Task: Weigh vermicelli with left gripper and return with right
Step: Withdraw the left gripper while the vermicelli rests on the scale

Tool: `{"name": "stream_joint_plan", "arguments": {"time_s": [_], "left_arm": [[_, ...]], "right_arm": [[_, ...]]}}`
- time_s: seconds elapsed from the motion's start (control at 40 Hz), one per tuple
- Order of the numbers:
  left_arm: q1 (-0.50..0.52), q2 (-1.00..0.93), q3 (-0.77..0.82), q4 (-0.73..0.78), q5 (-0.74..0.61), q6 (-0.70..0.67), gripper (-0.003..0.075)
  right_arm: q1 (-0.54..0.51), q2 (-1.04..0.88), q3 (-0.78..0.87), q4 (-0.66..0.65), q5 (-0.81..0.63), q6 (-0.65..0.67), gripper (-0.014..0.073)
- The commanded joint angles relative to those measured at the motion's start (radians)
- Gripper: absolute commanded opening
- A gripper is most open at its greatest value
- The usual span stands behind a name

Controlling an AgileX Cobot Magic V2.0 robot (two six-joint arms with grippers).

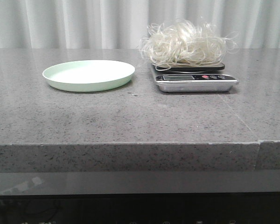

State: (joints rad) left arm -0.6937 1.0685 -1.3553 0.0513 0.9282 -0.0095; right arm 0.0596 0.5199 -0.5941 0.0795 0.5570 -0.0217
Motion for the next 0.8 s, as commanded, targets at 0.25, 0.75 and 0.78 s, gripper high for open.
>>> {"name": "stream_joint_plan", "arguments": {"time_s": [0.25, 0.75, 0.78], "left_arm": [[-0.01, -0.376, 0.426, -0.043, -0.278, -0.024, 0.0473], [-0.01, -0.521, 0.621, -0.051, -0.411, -0.024, 0.0473], [-0.01, -0.521, 0.621, -0.051, -0.411, -0.024, 0.0473]], "right_arm": [[-0.008, 0.012, -0.035, -0.007, -0.065, -0.001, 0.0498], [-0.008, 0.012, -0.035, -0.007, -0.069, -0.001, 0.0498], [-0.008, 0.012, -0.035, -0.007, -0.073, -0.001, 0.0498]]}}
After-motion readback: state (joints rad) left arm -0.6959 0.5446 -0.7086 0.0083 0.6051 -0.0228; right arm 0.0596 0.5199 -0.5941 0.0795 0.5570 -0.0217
